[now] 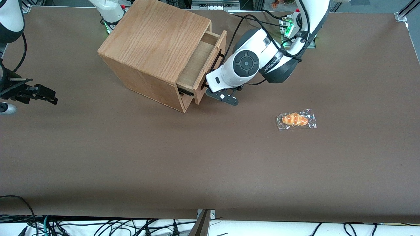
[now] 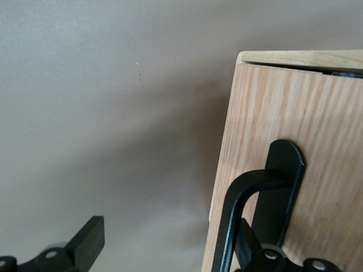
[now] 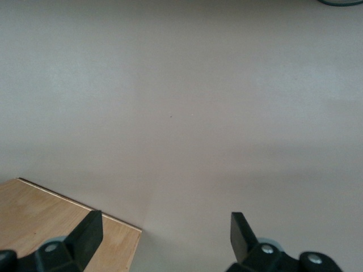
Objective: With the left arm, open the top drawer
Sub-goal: 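Pull the handle with the left gripper, sliding the drawer out of the box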
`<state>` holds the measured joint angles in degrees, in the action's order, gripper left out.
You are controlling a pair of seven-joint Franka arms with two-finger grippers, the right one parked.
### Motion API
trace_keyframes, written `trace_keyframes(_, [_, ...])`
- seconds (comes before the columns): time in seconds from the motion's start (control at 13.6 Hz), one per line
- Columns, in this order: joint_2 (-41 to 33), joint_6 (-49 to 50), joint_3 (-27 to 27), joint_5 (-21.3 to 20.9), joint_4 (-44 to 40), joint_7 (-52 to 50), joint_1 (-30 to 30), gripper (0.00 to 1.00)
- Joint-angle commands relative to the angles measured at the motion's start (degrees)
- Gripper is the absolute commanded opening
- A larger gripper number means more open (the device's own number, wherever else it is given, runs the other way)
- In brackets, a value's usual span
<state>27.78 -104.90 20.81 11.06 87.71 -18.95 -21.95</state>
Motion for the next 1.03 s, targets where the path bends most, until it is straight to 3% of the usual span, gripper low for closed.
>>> trace_keyframes(0.0, [-2.3, -0.4, -0.1, -1.3, 3.1, 1.3, 0.6, 1.0])
trace_keyframes(0.96, [-3.8, 0.6, -0.1, -1.6, 4.1, 4.6, 4.4, 1.0])
